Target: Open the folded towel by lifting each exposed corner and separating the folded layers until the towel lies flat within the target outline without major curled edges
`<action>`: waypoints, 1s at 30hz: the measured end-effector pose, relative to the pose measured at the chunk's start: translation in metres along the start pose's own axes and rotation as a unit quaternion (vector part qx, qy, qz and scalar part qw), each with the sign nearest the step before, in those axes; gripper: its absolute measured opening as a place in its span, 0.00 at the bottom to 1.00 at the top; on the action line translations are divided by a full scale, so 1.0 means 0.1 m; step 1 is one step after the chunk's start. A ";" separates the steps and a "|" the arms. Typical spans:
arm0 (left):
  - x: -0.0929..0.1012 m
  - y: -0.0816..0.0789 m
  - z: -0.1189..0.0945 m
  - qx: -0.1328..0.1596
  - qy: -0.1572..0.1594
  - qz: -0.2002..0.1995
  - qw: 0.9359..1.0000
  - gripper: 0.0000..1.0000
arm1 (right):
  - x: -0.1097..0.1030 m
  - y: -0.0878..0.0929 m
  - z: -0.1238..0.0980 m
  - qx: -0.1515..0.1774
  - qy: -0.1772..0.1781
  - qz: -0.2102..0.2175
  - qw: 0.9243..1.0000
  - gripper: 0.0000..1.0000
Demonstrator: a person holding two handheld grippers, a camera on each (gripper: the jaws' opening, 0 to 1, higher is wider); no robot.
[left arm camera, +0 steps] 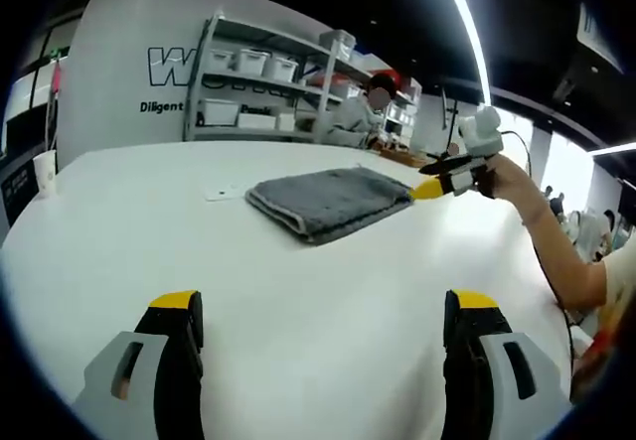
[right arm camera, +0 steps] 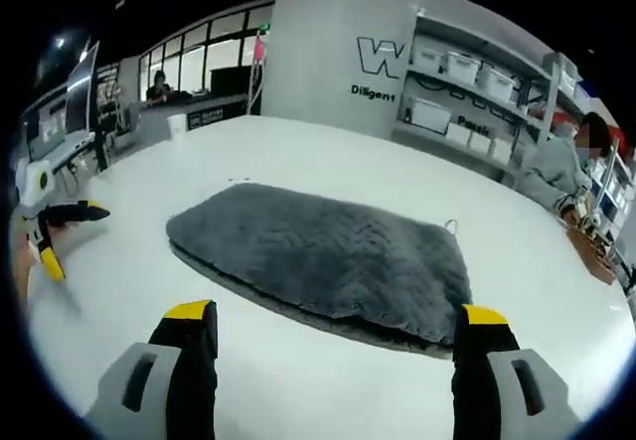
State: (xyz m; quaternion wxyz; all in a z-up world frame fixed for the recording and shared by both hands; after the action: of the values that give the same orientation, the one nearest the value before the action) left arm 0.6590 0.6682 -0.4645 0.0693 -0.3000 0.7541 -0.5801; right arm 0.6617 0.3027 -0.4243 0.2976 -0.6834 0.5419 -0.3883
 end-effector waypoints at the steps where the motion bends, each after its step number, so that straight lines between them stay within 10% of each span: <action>1: 0.00 0.00 0.00 0.000 0.000 0.000 1.000 0.99 | -0.02 0.01 -0.02 0.003 -0.003 -0.001 1.000 0.99; 30: 0.11 -0.06 0.01 0.012 -0.006 0.013 1.000 0.98 | -0.36 0.11 -0.39 0.046 -0.072 -0.026 0.996 0.99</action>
State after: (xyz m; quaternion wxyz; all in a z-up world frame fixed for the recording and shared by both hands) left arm 0.6526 0.6609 -0.4561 0.0849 -0.2930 0.7502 -0.5867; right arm 0.6191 0.3353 -0.4209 0.3571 -0.7086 0.4828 -0.3704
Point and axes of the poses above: the point that each gripper's makers call its tool centre point, and the gripper's own axes: z roughly forward along the fingers, x roughly to its right, y roughly out of its underside, the point moved 8 cm from there along -z, roughly backward along the fingers, and after that the axes turned 8 degrees about y, right-handed, at the moved point
